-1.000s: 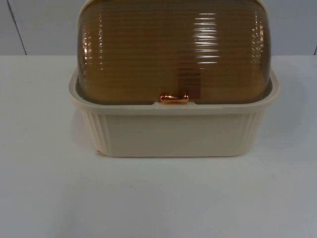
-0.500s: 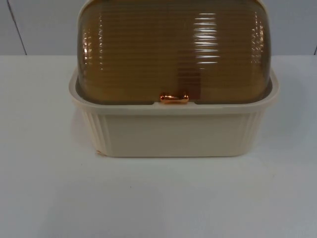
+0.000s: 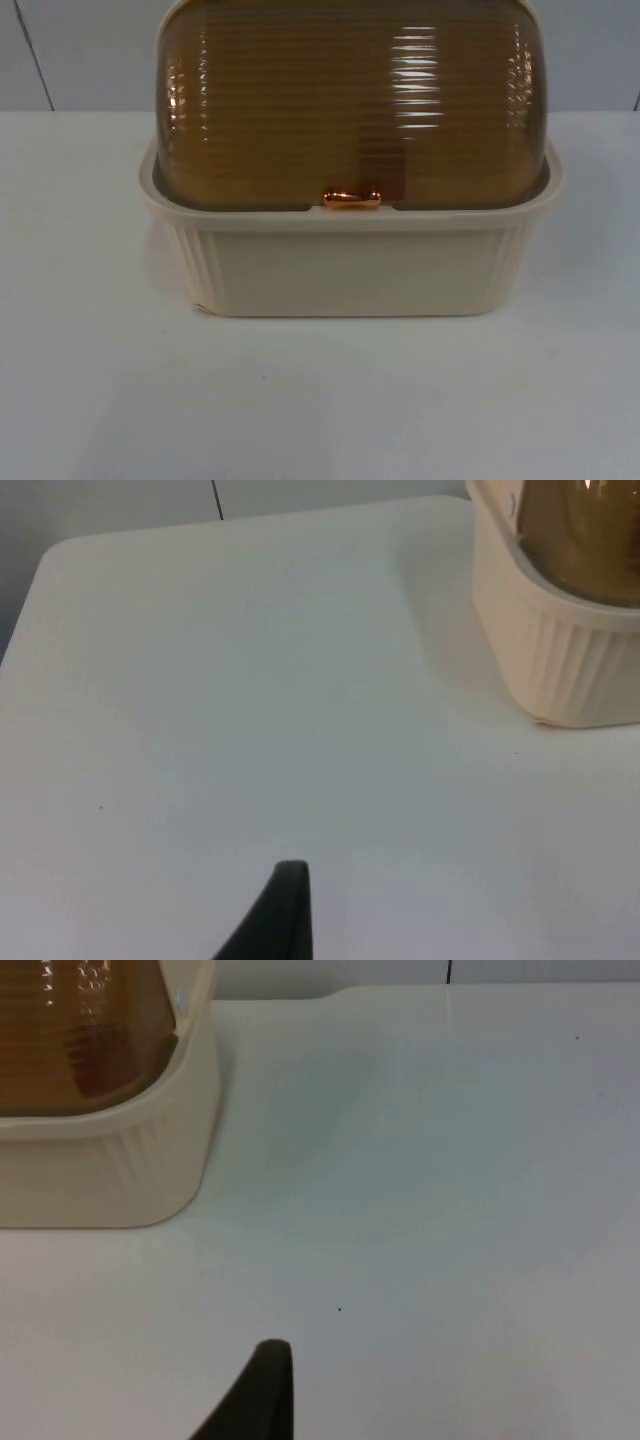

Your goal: Open the box lid with the left hand, place the block into the box with the right hand, then close the box lid with the left hand.

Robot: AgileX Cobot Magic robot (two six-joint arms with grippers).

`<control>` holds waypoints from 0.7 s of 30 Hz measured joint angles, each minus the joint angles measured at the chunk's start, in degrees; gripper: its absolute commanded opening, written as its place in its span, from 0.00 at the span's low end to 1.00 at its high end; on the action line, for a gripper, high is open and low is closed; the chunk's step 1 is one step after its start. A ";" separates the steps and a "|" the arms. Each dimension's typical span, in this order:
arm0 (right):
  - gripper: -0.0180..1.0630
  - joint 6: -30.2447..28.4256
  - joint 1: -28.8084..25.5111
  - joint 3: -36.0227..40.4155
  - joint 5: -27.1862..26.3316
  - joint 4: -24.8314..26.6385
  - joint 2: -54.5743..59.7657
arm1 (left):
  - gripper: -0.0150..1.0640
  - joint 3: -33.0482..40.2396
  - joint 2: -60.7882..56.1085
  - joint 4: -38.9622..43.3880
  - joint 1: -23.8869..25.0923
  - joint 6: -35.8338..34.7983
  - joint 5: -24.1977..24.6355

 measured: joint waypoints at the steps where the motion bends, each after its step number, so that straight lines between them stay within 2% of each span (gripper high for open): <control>1: 0.99 0.00 0.00 0.00 0.00 0.00 0.00 | 0.98 0.00 0.00 0.00 0.00 0.00 0.00; 6: 0.99 0.00 0.00 0.00 0.00 0.00 0.00 | 0.98 0.00 0.00 0.10 3.20 0.00 0.00; 21: 0.99 0.00 0.00 0.00 0.00 0.00 0.00 | 0.98 0.00 0.00 0.10 2.82 0.00 0.00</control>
